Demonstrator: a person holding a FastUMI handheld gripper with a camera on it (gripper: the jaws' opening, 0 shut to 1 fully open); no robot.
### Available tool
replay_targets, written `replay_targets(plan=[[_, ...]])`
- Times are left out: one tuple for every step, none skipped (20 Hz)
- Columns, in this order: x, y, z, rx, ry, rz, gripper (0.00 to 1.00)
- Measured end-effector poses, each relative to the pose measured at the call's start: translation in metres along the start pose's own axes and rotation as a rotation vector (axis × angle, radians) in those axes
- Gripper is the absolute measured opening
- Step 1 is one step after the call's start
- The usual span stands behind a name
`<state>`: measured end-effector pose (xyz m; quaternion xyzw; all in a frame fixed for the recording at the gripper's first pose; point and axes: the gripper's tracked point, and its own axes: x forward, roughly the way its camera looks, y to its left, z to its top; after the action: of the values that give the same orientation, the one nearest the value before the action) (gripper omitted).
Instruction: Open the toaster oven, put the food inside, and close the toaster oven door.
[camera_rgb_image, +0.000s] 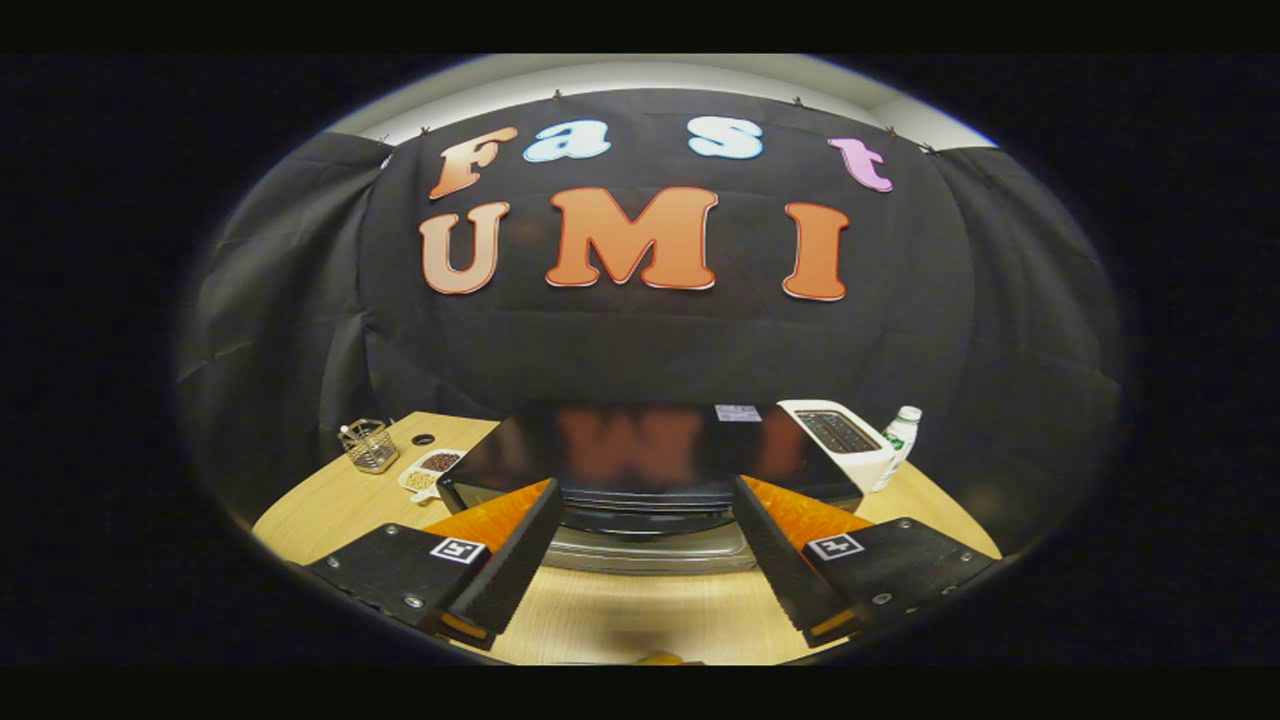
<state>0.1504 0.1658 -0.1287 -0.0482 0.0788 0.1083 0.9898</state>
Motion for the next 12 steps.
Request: replay_targets(plan=[[0.007, 0.001, -0.004, 0.002, 0.006, -0.003, 1.0], [0.012, 0.001, -0.006, 0.006, 0.01, -0.006, 1.0], [0.017, 0.002, -0.009, 0.006, 0.019, -0.01, 1.0], [0.021, 0.002, -0.01, 0.006, 0.023, -0.013, 1.0], [0.024, 0.002, -0.012, 0.005, 0.024, -0.017, 1.0], [0.028, 0.002, -0.014, -0.002, 0.032, -0.024, 1.0], [0.031, 0.001, -0.018, -0.009, 0.043, -0.029, 1.0], [0.032, 0.0, -0.023, -0.01, 0.06, -0.03, 1.0], [0.033, 0.002, -0.022, 0.011, 0.045, -0.025, 1.0], [0.036, 0.003, -0.026, 0.031, 0.063, -0.009, 1.0], [0.033, 0.003, -0.025, 0.057, 0.069, -0.005, 1.0], [0.035, 0.005, -0.025, 0.055, 0.07, -0.005, 1.0]])
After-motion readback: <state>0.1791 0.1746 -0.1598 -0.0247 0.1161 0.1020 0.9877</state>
